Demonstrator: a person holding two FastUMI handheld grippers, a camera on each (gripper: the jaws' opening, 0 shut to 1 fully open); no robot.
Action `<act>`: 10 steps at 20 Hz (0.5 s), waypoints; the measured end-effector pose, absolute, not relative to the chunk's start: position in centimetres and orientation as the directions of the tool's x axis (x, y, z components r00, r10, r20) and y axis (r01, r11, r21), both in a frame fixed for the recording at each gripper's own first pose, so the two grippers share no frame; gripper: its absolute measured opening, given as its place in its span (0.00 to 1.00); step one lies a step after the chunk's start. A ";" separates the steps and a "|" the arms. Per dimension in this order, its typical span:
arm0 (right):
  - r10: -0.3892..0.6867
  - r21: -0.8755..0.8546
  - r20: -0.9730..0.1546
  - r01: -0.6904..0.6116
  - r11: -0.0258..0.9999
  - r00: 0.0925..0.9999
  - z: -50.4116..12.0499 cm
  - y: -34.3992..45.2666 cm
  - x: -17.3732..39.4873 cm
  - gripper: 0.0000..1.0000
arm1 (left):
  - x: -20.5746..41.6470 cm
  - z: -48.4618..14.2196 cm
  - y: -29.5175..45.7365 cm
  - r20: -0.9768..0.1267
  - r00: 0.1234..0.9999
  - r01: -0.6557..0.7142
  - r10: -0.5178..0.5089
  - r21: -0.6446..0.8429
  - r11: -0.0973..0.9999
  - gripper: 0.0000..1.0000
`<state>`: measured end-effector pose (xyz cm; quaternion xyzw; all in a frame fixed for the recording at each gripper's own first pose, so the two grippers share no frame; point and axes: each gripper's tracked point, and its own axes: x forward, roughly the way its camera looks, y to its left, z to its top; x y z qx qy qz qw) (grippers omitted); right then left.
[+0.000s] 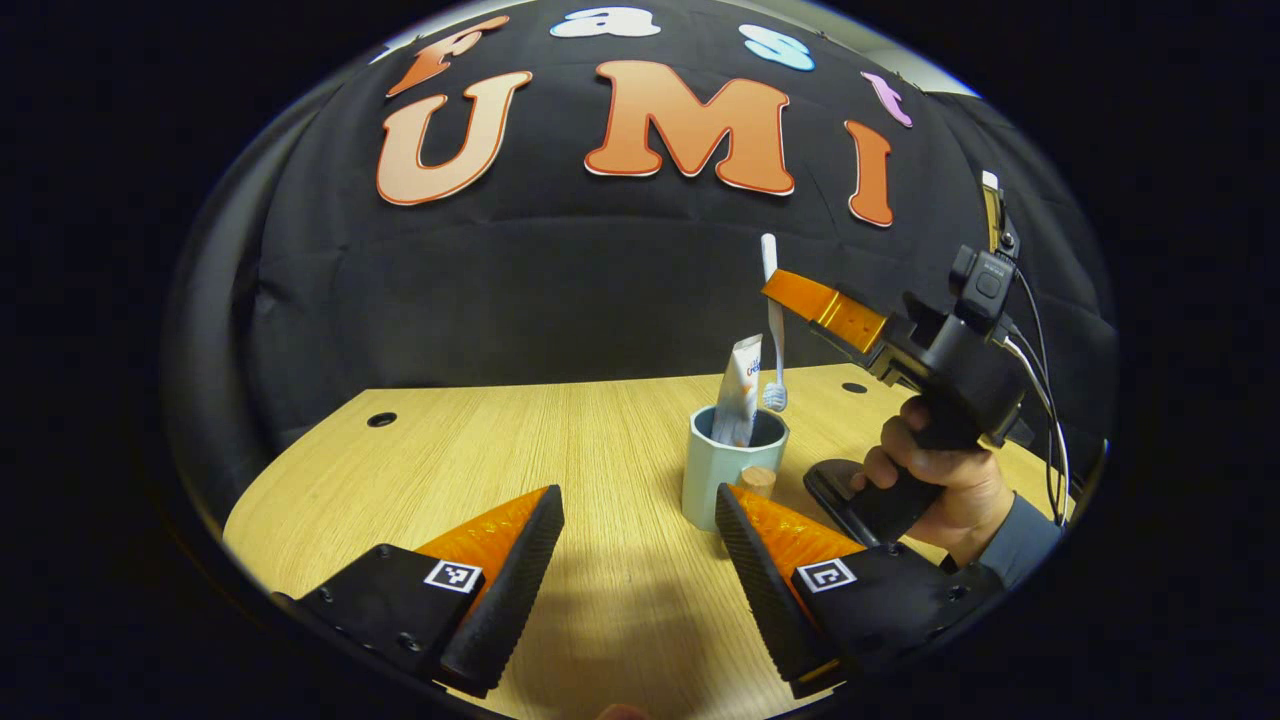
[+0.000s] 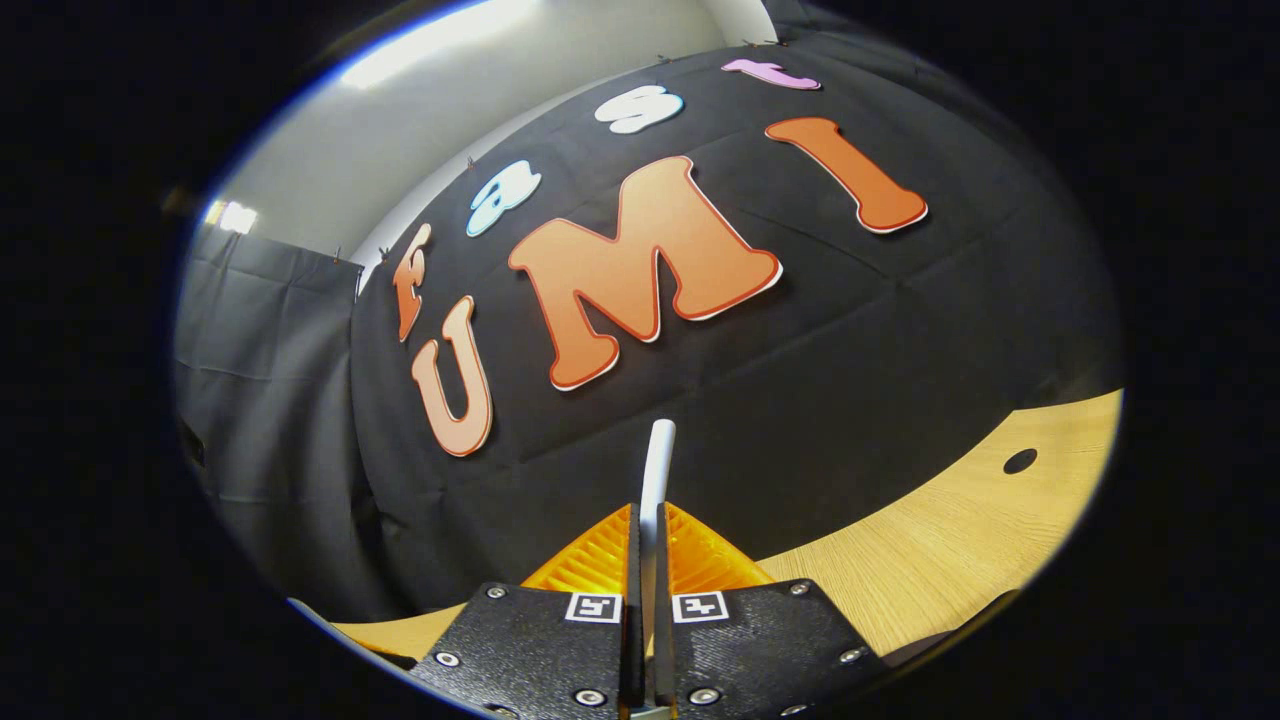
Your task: Put the toothbrush and toothpaste on the desktop into the cup, then pick up the cup and place it on the coaster on the desktop.
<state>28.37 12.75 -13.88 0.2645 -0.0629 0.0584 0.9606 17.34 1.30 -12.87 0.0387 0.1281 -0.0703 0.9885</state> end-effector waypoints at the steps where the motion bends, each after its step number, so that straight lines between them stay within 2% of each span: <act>1: 0.074 0.496 0.130 -0.130 0.859 0.989 -14.8 12.8 28.5 0.05 | 17.4 -13.0 1.3 -0.262 0.957 0.145 -0.126 0.055 0.988 0.99; 10: 0.092 0.420 0.123 -0.136 0.897 0.988 -16.6 14.3 27.2 0.07 | 17.0 -13.7 1.4 -0.297 0.950 0.107 -0.096 0.021 0.994 0.99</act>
